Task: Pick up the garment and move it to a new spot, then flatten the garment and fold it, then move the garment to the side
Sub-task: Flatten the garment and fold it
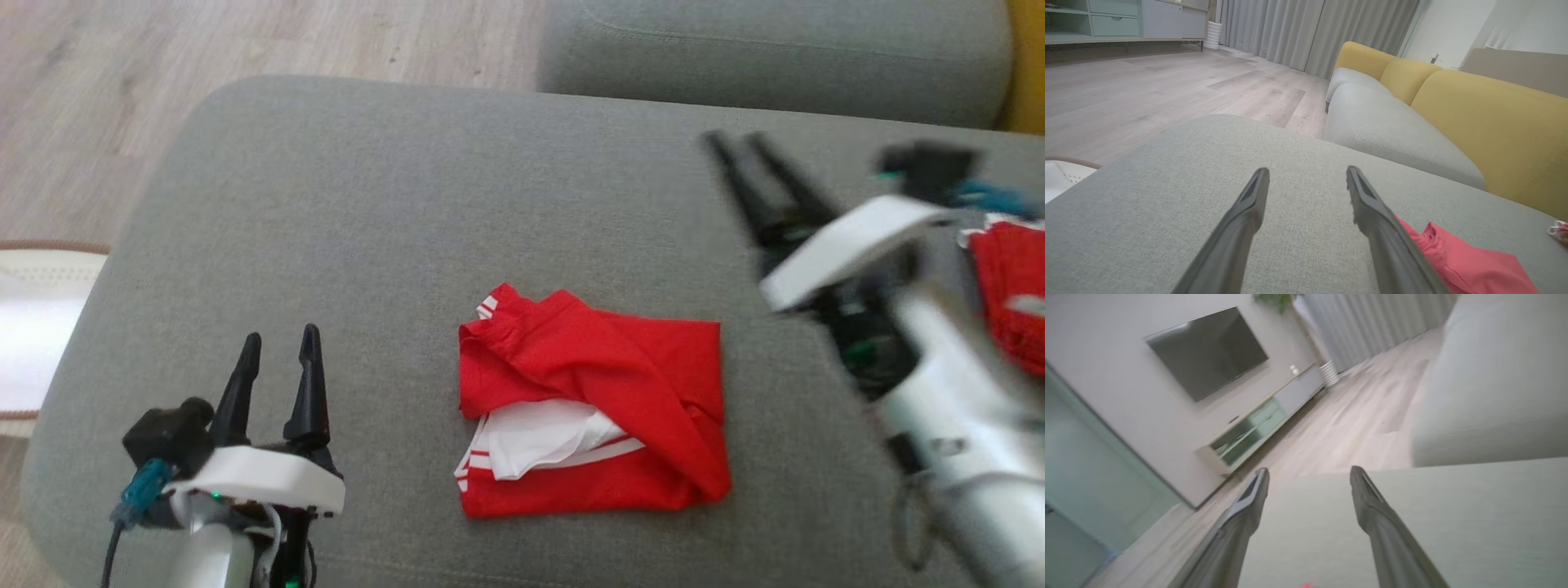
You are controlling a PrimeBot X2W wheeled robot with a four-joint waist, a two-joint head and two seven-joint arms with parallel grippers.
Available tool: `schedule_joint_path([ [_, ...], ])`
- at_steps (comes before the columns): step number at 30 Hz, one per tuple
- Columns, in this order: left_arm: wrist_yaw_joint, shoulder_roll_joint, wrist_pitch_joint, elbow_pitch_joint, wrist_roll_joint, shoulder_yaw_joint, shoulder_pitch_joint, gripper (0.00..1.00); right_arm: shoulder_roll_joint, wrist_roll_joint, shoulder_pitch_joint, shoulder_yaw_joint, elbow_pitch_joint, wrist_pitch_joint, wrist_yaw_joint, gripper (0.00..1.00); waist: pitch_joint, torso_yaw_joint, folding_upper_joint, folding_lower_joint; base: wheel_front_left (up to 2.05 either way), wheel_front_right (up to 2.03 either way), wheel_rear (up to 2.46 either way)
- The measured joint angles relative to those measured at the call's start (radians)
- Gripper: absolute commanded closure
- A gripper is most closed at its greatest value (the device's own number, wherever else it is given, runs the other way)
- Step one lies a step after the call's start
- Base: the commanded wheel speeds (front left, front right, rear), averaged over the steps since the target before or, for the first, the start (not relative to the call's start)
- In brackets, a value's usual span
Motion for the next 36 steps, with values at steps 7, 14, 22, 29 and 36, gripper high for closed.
schedule_joint_path([
  [7, 0.003, 0.0, 0.0, -0.023, 0.0, -0.001, 0.01, 0.0, -0.106, -0.171, 0.065, -0.172, 0.091, 0.001, 0.0, 0.0, -0.001, -0.013, 0.0, 0.0, 0.0, 0.0, 0.0],
  [14, 0.003, 0.0, 0.0, -0.023, 0.0, -0.007, 0.016, 0.0, -0.004, -0.151, 0.092, -0.219, 0.161, 0.158, 0.0, 1.0, 0.01, -0.003, 0.0, 0.0, 0.0, 0.0, 0.0],
  [22, 0.004, 0.0, 0.0, -0.017, -0.002, -0.02, 0.013, 0.0, 0.062, 0.027, 0.033, -0.271, 0.348, 0.586, 0.0, 1.0, 0.026, 0.037, 0.0, 0.0, 0.0, 0.0, 0.0],
  [29, 0.013, 0.0, 0.0, -0.008, -0.012, -0.026, 0.013, 0.0, 0.087, 0.088, -0.029, -0.321, 0.396, 0.745, 0.0, 1.0, 0.035, 0.077, 0.0, 0.0, 0.0, 0.0, 0.0],
  [36, 0.02, 0.0, 0.0, -0.009, -0.017, -0.033, 0.013, 0.0, 0.107, 0.087, -0.029, -0.35, 0.452, 0.782, 0.0, 1.0, 0.047, 0.095, 0.0, 0.0, 0.0, 0.0, 0.0],
])
